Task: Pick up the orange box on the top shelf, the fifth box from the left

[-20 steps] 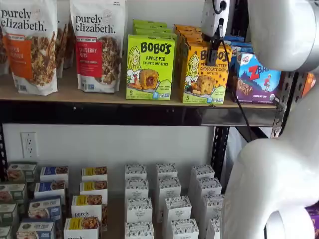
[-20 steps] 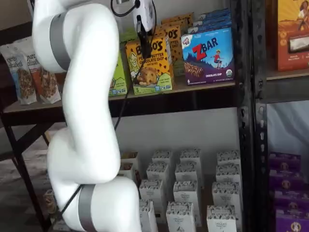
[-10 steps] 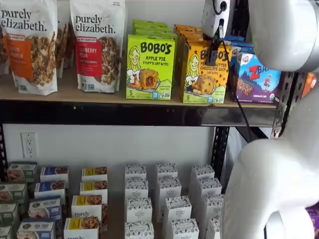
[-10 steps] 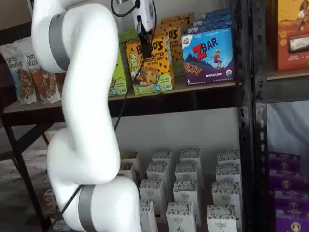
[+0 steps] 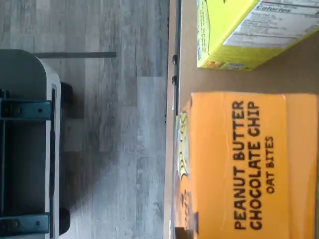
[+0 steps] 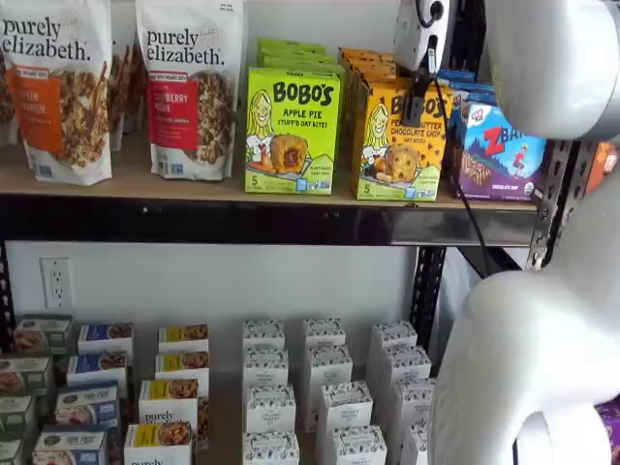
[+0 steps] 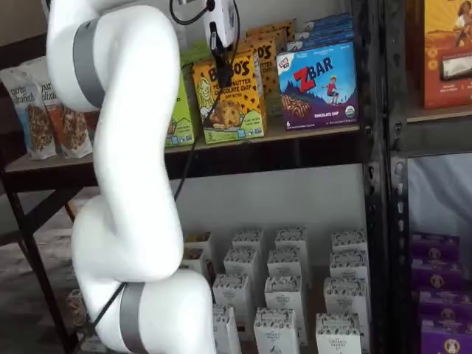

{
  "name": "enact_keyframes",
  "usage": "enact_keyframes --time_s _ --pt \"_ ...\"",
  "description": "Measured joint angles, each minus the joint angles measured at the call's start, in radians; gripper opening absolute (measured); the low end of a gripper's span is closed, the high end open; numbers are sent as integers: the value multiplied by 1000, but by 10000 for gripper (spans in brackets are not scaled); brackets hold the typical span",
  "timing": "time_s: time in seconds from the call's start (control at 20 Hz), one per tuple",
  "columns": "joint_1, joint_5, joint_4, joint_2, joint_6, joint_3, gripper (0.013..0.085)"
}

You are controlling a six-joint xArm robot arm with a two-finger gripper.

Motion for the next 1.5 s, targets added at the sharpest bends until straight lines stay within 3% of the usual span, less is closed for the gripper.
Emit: enact_keyframes --time_s 0.55,1.5 --pt "-12 5 12 -97 -8 24 370" --pt "-10 219 3 -301 -1 100 370"
